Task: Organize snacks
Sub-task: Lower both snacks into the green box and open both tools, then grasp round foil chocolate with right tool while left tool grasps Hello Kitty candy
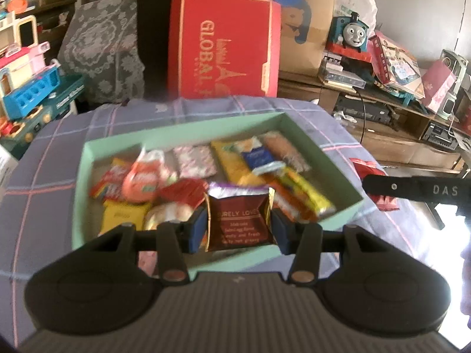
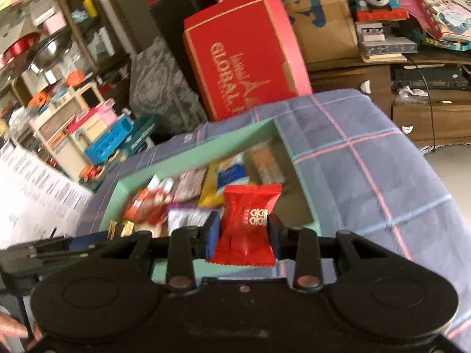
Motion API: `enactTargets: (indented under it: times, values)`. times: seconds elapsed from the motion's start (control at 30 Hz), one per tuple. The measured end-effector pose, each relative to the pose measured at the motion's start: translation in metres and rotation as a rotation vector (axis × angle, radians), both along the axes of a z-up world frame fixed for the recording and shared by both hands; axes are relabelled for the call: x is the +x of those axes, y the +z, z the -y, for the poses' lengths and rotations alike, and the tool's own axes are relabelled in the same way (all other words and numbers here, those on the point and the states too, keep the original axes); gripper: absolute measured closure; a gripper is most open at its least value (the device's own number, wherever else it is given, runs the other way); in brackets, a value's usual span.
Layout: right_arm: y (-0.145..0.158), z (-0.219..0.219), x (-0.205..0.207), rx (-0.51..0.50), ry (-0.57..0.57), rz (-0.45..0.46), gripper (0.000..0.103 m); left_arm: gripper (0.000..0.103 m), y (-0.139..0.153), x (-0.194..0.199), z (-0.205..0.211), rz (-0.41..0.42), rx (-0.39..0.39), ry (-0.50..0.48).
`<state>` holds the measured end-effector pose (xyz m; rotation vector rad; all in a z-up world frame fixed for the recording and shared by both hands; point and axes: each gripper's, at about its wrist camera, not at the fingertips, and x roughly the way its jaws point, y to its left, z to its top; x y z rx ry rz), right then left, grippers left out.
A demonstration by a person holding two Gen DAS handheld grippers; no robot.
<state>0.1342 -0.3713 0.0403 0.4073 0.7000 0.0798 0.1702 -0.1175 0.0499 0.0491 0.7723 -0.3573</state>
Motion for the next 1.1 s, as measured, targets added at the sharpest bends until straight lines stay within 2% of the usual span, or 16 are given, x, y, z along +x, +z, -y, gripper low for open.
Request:
enactTargets:
  times: [0.3,0.5,0.53,0.57,0.6,0.63,0.67,0.73,1.1]
  values:
    - [-0.011,0.023,0.052,0.015,-0.009,-0.032,0.069,0.056,-0.016,0.043,0.038,-0.039,0.02,-0.029]
    - [-0.022,0.019,0.067,0.01,-0.004,-0.047,0.066,0.054,-0.033,0.056,0.049,-0.068,0.032,-0.036]
    - [-0.023,0.019,0.069,0.006,-0.003,-0.047,0.062,0.049,-0.035,0.057,0.051,-0.065,0.04,-0.033]
    - [-0.023,0.018,0.069,0.006,-0.003,-0.046,0.043,0.042,-0.037,0.057,0.053,-0.06,0.054,-0.026]
    - [-0.023,0.018,0.07,0.009,-0.009,-0.043,0.03,0.019,-0.038,0.057,0.053,-0.057,0.068,-0.017]
    - [-0.022,0.019,0.068,0.012,-0.023,-0.032,0.007,0.002,-0.04,0.056,0.053,-0.05,0.082,-0.002]
    - [-0.02,0.019,0.065,0.016,-0.036,-0.017,0.0,0.0,-0.039,0.054,0.052,-0.036,0.09,0.012]
    - [-0.018,0.019,0.06,0.018,-0.05,0.002,0.0,0.0,-0.038,0.05,0.048,-0.03,0.087,0.017]
    - [-0.015,0.01,0.034,0.038,-0.054,-0.021,0.0,0.0,-0.037,0.011,0.016,-0.072,0.05,0.042]
